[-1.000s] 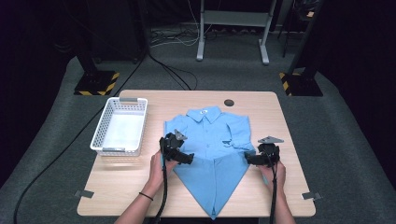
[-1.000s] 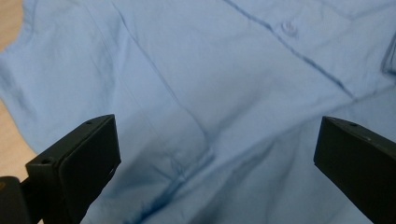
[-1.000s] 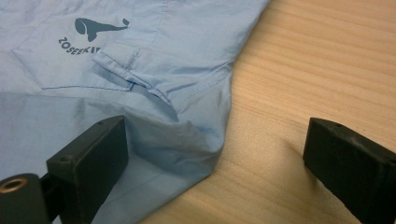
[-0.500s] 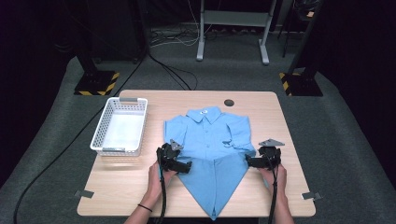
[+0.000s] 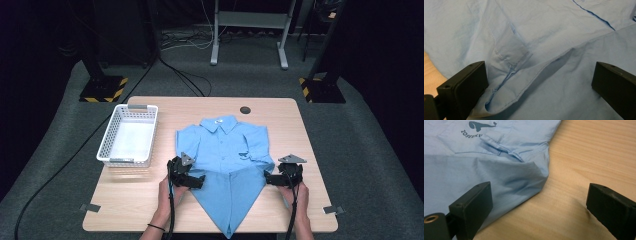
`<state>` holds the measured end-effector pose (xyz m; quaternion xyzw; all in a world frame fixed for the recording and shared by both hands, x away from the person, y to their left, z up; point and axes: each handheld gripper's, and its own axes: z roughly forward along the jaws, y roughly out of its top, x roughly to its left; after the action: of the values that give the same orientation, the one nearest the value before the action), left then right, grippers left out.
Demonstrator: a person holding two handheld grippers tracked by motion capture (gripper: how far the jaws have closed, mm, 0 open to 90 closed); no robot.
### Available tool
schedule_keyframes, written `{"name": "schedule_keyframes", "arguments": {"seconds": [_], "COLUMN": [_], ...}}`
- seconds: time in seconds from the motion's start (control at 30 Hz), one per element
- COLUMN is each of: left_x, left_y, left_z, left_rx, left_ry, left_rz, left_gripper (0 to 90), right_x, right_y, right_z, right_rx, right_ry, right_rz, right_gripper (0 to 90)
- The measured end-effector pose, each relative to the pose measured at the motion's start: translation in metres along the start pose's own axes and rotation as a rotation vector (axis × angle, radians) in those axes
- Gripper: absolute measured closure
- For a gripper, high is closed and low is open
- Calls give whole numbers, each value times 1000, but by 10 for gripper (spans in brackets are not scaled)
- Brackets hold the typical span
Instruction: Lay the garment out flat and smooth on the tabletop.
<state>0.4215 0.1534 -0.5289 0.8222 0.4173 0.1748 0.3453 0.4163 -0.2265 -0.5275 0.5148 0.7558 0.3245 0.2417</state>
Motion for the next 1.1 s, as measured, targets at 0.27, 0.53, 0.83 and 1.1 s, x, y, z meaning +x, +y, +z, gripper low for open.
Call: {"name": "schedule_keyframes", "arguments": {"seconds": [0.27, 0.53, 0.83, 1.1], "left_x": [0, 0, 0, 0], "left_y": [0, 0, 0, 0], "left_z": [0, 0, 0, 0], "left_rx": [0, 0, 0, -1], "left_ry": [-8, -8, -8, -9], "left_rz": [4, 2, 3, 2], "left_gripper": [4, 5, 6, 7], "right_x": [5, 8, 23, 29], "right_y": [-2, 29, 71, 78], "right_z": [-5, -10, 18, 43], "right_rx": [25, -8, 39, 109], "right_ry": [-26, 42, 84, 107], "right_rz": [-12, -7, -70, -74], "right_gripper": [0, 14, 23, 3]}}
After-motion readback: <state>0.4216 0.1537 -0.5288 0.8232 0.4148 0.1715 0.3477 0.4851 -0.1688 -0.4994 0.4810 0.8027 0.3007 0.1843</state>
